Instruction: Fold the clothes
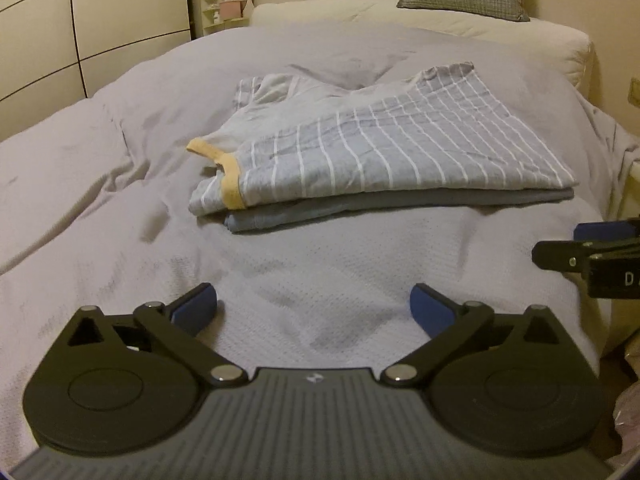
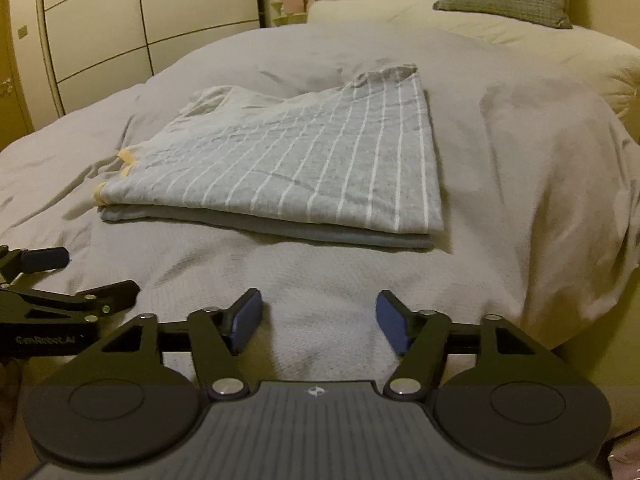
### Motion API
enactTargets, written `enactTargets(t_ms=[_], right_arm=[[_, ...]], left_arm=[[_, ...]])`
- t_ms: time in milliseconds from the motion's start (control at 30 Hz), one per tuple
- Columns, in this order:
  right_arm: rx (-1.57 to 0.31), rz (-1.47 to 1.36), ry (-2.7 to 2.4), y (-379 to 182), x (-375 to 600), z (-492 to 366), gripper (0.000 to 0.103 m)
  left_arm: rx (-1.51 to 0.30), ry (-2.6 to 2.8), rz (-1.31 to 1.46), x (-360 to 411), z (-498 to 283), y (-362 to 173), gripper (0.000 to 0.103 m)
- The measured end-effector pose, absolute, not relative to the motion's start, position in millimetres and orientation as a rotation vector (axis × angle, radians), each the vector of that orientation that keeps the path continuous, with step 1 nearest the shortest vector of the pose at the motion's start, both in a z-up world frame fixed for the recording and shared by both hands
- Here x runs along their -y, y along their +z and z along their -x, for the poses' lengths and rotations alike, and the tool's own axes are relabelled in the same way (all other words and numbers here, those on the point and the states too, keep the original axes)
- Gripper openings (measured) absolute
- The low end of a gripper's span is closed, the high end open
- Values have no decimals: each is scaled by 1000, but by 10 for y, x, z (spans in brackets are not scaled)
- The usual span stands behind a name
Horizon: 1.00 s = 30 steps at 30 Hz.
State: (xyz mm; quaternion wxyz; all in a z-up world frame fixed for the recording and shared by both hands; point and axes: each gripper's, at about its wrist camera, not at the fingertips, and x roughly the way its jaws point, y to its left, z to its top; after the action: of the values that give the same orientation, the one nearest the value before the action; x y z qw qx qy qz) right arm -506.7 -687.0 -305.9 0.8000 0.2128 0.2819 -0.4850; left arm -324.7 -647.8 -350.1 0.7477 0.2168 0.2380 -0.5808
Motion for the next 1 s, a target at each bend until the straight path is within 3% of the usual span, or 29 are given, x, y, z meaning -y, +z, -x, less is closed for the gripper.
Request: enactTargets(t_ms=[300,633,1000], right_arm=[[-621,-453,-1073,-3081,6863,5117,87],[-648,-456,-1069,-3085,6876,5102,88],[-656,-464,-1087,-3011,6779,5096,88]], left_arm=[[-529,-1267,-492,6529,3275,-3521,102],[-493,-1321,-523,6537,3289,-3506,102],[-580,-1278,-450,6378,3311,-3391,102]])
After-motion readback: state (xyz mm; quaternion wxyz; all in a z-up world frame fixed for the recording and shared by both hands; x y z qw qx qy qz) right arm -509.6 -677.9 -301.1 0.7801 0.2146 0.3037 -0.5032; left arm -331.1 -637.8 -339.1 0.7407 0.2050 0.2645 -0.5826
